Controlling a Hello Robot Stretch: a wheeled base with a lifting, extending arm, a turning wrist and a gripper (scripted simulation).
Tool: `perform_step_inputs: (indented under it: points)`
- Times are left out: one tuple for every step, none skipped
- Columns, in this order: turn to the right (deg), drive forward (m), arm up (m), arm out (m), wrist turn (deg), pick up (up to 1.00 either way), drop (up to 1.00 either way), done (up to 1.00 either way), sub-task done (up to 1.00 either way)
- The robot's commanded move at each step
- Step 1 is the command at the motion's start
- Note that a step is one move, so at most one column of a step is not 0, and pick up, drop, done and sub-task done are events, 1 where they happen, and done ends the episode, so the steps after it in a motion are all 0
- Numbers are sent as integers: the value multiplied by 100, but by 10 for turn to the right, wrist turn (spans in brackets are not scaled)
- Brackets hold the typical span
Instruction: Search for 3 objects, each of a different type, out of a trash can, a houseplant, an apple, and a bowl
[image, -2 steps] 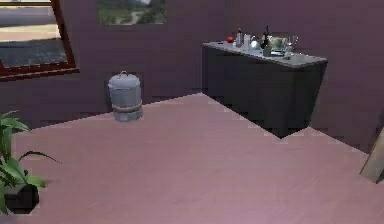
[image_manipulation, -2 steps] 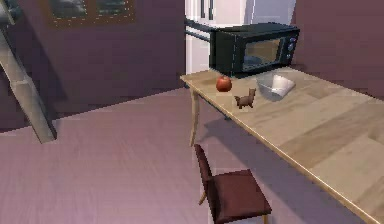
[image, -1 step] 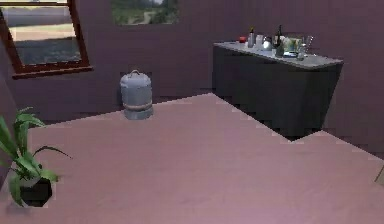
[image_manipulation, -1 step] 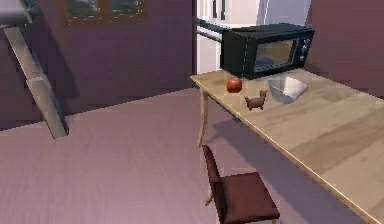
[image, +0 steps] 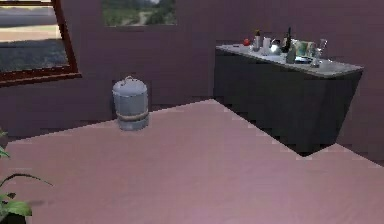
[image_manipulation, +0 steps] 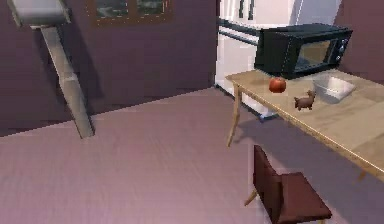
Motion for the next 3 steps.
perform_step_inputs:
  points:
    - [450,0,0,0,0,0,0,0,0]
    - [300,0,0,0,0,0,0,0,0]
    - [0,60,0,0,0,0,0,0,0]
